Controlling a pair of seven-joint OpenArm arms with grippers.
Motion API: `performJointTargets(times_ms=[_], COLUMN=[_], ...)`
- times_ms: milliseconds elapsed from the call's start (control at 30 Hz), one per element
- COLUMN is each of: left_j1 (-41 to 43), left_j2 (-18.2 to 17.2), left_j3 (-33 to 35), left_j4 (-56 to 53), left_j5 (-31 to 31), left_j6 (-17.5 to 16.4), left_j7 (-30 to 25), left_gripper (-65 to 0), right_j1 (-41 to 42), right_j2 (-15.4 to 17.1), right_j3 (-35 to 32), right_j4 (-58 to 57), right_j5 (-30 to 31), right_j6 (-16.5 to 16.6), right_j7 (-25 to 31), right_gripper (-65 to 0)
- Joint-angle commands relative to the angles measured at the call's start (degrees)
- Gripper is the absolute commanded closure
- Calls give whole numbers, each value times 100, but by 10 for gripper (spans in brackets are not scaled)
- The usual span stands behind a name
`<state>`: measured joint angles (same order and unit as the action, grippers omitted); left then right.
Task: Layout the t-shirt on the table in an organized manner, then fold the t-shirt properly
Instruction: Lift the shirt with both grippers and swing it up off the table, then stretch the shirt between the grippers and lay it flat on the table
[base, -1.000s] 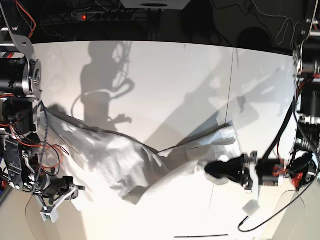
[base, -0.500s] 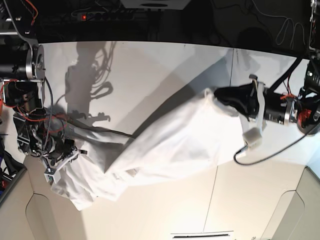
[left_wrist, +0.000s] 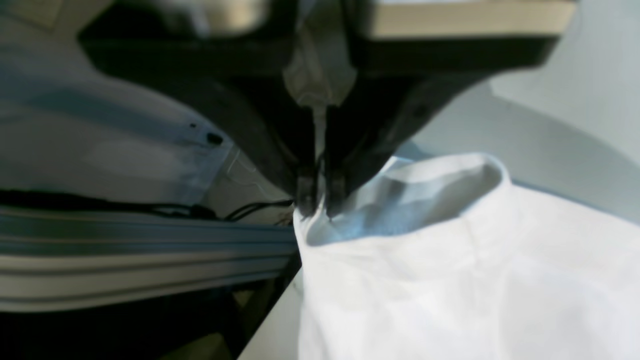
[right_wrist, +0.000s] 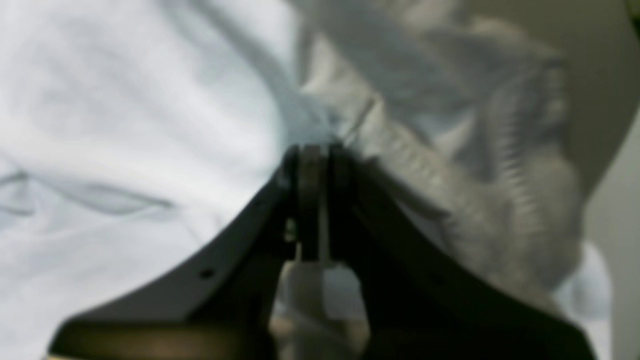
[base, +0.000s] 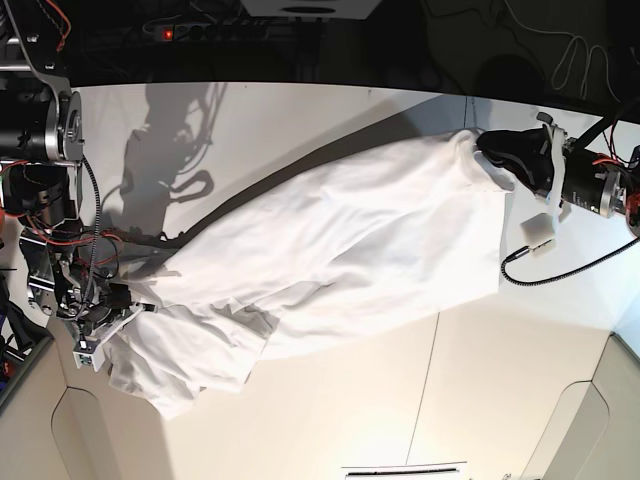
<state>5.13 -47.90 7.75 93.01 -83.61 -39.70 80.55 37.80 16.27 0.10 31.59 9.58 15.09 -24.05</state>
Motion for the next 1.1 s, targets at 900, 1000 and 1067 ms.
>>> performJointTargets(times_ms=[900, 1000, 1067], left_j1=[-13, 61, 164], left_j2=[1204, 1451, 1567], left_j3=[-2979, -2979, -2979], left_j4=[74, 74, 74], left_j5=[551, 549, 549], left_j6=[-30, -30, -30], left_j7=[-1648, -1644, -1561], left_gripper=[-177, -176, -176], right_j1=[70, -63, -210], right_j2=[431, 710, 957], right_j3=[17, 22, 48], right_j4=[2236, 2236, 2236], right_j5=[511, 1008, 1191], right_j6=[592, 743, 791], right_j7=[-1714, -2059, -2098], right_gripper=[-265, -265, -265])
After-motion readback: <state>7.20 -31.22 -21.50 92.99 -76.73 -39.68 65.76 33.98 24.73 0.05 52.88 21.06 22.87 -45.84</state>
